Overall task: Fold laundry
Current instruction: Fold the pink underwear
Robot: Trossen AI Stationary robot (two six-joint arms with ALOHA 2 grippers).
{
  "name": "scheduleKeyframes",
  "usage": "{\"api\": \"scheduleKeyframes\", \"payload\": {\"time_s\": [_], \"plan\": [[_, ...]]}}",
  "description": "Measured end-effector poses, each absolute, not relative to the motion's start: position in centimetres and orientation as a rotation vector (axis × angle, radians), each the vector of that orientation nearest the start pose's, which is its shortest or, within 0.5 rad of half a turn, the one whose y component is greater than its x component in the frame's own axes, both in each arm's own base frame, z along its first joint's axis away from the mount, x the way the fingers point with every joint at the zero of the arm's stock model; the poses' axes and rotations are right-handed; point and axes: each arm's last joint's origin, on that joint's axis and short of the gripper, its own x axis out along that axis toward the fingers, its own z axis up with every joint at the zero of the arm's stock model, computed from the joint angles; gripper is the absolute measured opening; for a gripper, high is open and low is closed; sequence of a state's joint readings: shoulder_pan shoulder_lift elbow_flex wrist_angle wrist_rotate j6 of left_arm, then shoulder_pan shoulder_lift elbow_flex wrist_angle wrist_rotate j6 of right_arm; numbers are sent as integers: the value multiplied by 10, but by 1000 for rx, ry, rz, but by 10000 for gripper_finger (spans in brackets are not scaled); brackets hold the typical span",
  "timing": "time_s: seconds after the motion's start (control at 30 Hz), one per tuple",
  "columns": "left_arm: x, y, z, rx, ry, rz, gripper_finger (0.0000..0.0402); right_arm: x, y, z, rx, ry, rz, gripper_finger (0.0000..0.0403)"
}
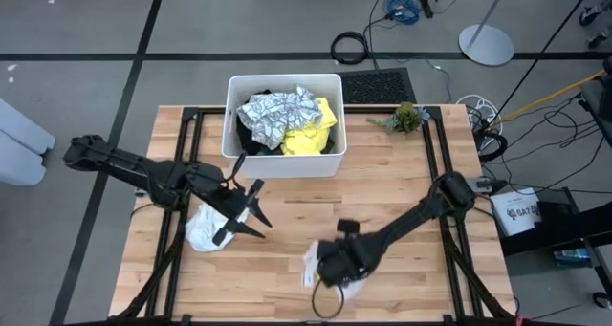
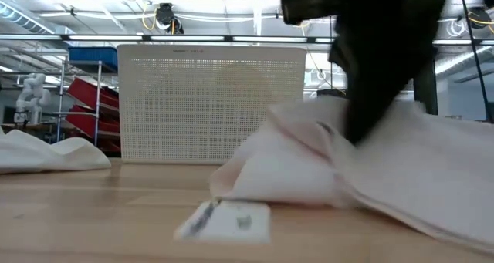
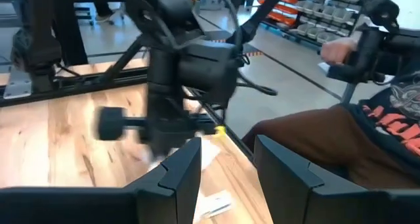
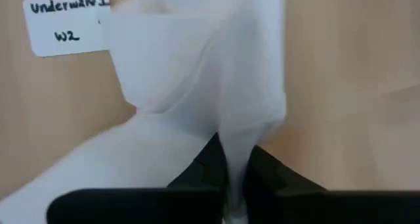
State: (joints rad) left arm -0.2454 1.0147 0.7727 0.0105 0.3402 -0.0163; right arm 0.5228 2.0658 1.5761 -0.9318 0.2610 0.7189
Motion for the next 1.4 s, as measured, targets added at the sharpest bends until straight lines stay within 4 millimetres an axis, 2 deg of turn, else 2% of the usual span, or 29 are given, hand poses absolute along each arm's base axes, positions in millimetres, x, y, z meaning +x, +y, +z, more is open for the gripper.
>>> {"api": "scheduleKeyframes", "payload": {"time_s": [0.13,0.23,0.33,0.53,0.7,0.9,1.03,1.13,1.3,1.4], "plan": [[216,-64,306,-29,238,-587,150,362,166,190,-77,1193,-401,15],[216,-64,306,-29,240,-587,150,369,153,191,-56,1173,-450,12],[216,-64,306,-24,239,-588,150,371,149,190,-24,1190,-431,24],[216,-64,306,-23,237,-588,150,373,147,192,-112,1116,-492,91],[216,-64,306,-23,235,-588,150,372,145,195,-110,1109,-505,154],[216,-64,307,-22,229,-588,150,367,144,215,-58,1075,-485,208],[216,-64,307,-22,230,-588,150,366,149,226,147,1090,-383,224],[216,-64,307,-24,230,-588,150,366,165,221,266,1134,-291,226],[216,-64,307,-28,231,-588,150,364,198,193,200,1178,-199,222],[216,-64,307,-28,231,-588,150,361,209,174,109,1234,-151,222]]}}
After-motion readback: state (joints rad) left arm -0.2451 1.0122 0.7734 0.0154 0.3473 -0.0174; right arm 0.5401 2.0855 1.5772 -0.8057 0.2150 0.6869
